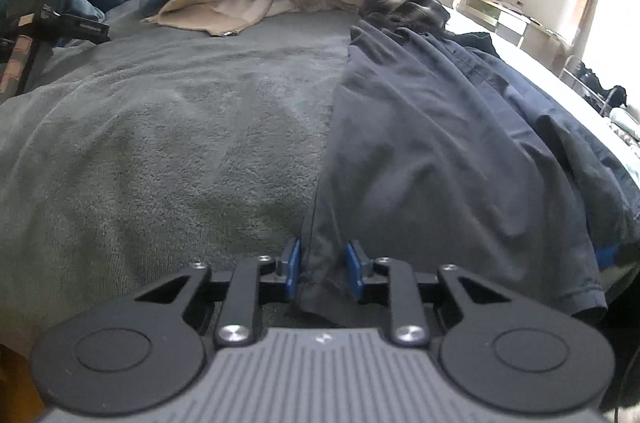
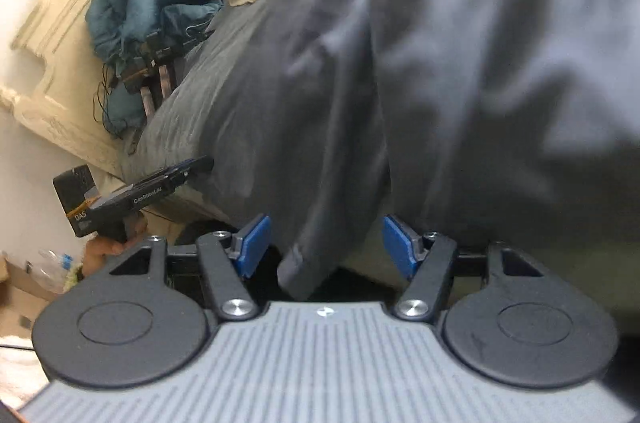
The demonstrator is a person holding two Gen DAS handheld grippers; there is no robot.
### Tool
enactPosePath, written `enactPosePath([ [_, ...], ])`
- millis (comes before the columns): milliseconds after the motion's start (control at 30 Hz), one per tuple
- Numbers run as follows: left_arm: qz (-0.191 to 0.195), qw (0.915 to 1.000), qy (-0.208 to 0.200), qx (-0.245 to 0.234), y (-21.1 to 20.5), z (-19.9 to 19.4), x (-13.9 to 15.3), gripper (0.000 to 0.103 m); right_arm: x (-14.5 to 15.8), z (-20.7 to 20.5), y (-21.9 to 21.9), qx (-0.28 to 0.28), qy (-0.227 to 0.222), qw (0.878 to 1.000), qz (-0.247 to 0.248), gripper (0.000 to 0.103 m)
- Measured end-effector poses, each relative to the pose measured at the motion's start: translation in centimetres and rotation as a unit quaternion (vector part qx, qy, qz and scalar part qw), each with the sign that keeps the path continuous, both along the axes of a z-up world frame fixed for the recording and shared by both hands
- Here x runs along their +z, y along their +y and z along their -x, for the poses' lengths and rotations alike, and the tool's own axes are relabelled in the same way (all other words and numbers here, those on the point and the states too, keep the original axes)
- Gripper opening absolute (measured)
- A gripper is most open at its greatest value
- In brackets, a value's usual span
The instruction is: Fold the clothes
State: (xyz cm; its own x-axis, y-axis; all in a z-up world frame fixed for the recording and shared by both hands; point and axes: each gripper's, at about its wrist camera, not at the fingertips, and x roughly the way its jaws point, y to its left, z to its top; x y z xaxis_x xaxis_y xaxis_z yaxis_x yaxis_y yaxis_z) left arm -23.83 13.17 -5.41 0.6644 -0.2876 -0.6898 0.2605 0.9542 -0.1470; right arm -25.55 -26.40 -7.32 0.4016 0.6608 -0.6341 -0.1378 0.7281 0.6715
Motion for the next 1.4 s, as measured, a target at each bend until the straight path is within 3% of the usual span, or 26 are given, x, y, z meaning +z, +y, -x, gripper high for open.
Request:
enactPosePath([
  [100,0.002,0.9999,-0.007,0.013,-0.1,0.1,-0.1,0.009,-1.3,0.1,1.1,-0.003,0.007,1.0,-0.009,0.053],
  [133,0.003,0.9998,-0.008,0.016,-0.1,0.2,0.0,0.006,-1.7,0.1,1.4,-0.003,0.009,1.0,-0.012,0.036],
  [167,0.004,0.9998,-0.009,0.018,-0.1,0.2,0.1,0.004,-1.9,0.0,1.7,-0.004,0.009,1.0,-0.012,0.013],
  [233,0.02,0.9996,-0.006,0.022,0.5,0.3,0.9,0.003,-2.1,0.0,2.0,-0.002,0.014,1.0,-0.018,0.005],
  [433,0.048,0.9981,-0.013,0.036,3.0,0.7,3.8,0.002,0.3,1.6,2.5,0.026,-0.026,0.999,-0.028,0.004],
  [600,0.016,0.9988,0.018,0.042,2.7,-0.6,2.1,0.002,-2.3,0.9,2.4,0.025,0.005,1.0,0.001,0.007],
  [733,0.004,0.9987,0.035,0.036,2.3,-1.0,0.8,0.004,-3.3,1.4,2.1,0.027,0.014,0.998,0.063,0.007],
  [867,0.017,0.9989,0.034,0.028,3.1,-0.7,1.7,0.016,0.3,2.9,1.5,0.067,-0.044,0.991,0.11,0.009],
  [933,0.026,0.9991,0.021,0.025,3.5,-0.6,2.3,0.019,3.7,2.5,0.9,0.084,-0.083,0.988,0.101,0.011],
  [967,0.03,0.9992,0.013,0.024,3.7,-0.5,2.6,0.02,5.5,2.0,0.6,0.09,-0.103,0.986,0.095,0.018],
  [1067,0.053,0.9985,0.003,0.015,3.9,-1.2,2.5,0.03,10.5,-2.5,1.1,0.095,-0.169,0.976,0.097,0.04],
  [1167,0.062,0.998,0.009,0.008,3.3,-2.2,1.3,0.029,13.1,-10.0,2.5,0.083,-0.19,0.973,0.105,0.047],
  [1300,0.074,0.9972,-0.005,-0.007,3.3,-2.3,0.0,0.029,13.4,-22.9,6.3,0.038,-0.145,0.982,0.115,0.05],
  [1400,0.098,0.9949,-0.014,-0.017,4.2,-2.0,-0.6,0.012,12.0,-31.8,9.5,0.002,-0.101,0.982,0.159,0.053],
])
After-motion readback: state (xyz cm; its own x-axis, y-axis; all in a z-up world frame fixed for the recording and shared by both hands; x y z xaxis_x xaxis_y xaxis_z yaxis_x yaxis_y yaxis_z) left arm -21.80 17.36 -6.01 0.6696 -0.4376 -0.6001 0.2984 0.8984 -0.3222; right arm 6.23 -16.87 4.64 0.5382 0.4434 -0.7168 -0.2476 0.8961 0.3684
